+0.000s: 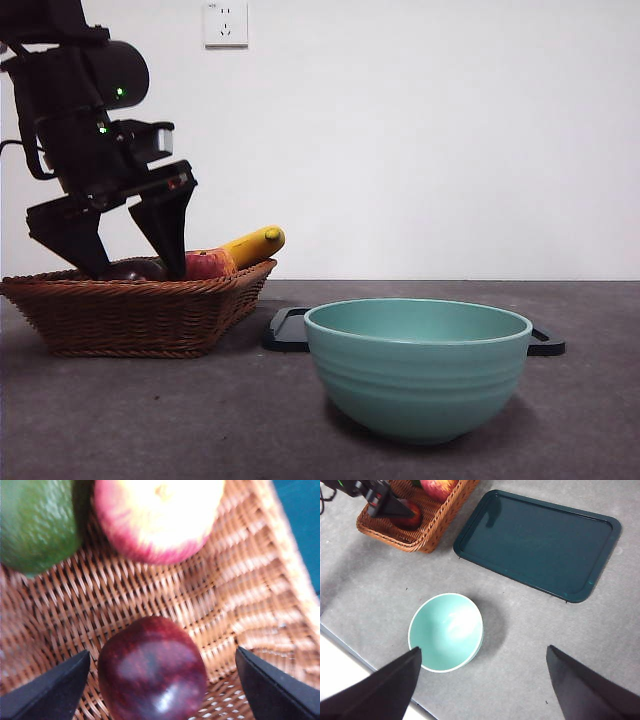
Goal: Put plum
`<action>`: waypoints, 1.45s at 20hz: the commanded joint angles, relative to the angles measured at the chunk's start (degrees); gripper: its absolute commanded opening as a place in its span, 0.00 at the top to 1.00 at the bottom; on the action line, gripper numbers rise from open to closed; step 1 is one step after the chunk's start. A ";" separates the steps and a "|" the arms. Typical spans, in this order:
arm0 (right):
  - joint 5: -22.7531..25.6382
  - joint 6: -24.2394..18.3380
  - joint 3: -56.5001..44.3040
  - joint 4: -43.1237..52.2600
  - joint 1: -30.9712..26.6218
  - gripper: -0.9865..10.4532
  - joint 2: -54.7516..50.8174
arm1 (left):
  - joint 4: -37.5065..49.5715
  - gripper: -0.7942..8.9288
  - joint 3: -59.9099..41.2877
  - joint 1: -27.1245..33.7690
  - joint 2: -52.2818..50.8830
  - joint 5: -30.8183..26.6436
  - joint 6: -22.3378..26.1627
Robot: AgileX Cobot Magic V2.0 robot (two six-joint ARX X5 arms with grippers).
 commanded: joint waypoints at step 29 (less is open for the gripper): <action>0.02 -0.28 1.22 0.87 0.26 0.56 0.28 | -7.74 0.64 6.38 -9.81 -17.40 3.08 0.68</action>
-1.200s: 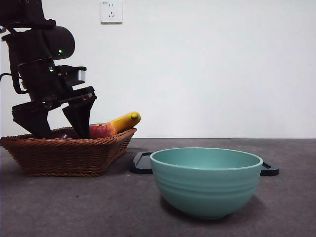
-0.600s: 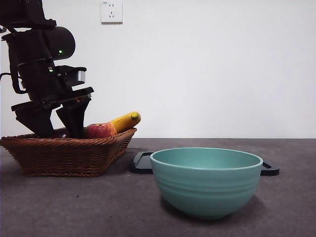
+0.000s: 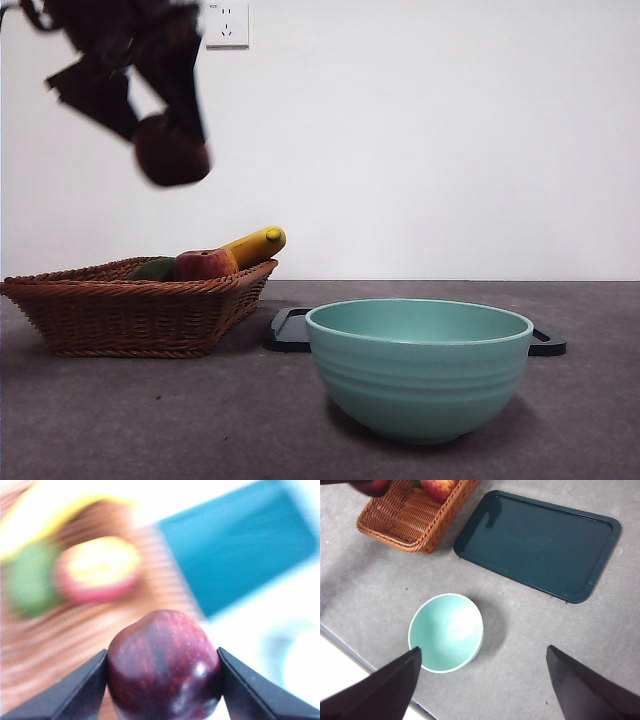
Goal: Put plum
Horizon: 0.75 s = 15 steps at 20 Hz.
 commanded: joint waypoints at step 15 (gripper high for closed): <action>-0.09 -0.28 1.22 0.83 0.26 0.56 0.28 | 0.81 0.64 1.01 -26.21 9.62 3.17 1.97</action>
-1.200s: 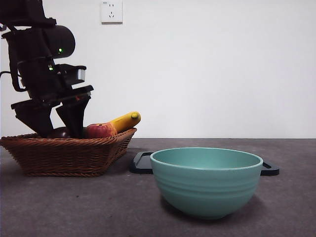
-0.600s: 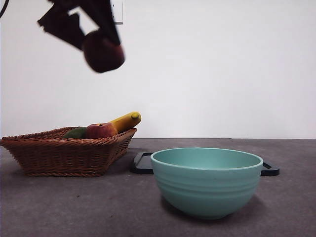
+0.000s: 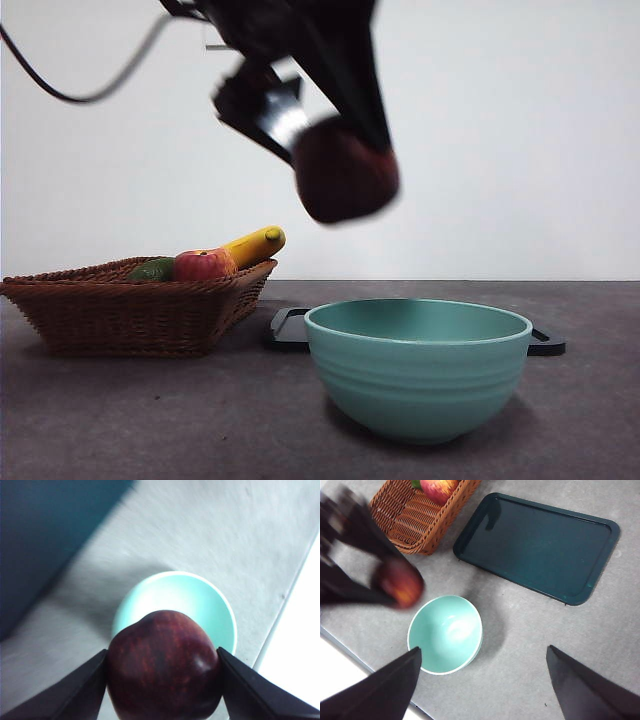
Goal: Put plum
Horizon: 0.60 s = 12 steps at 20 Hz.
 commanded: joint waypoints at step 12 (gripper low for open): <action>-0.11 -0.26 1.22 0.46 0.26 0.56 0.28 | 5.99 0.64 1.03 -7.10 16.50 -5.75 4.50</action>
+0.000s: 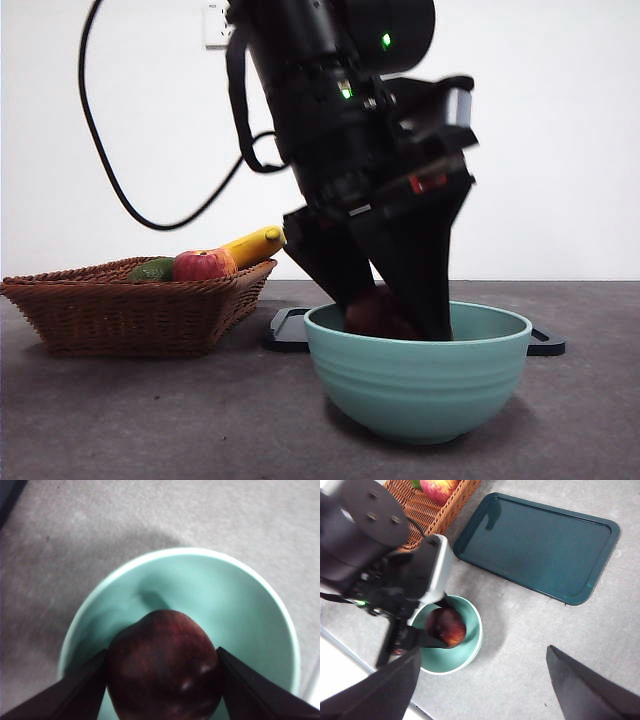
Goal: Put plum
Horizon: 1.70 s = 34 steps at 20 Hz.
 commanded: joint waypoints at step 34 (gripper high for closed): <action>-0.13 -0.31 1.22 0.48 0.26 0.56 0.28 | -2.43 0.50 6.16 16.02 -30.86 0.22 -3.56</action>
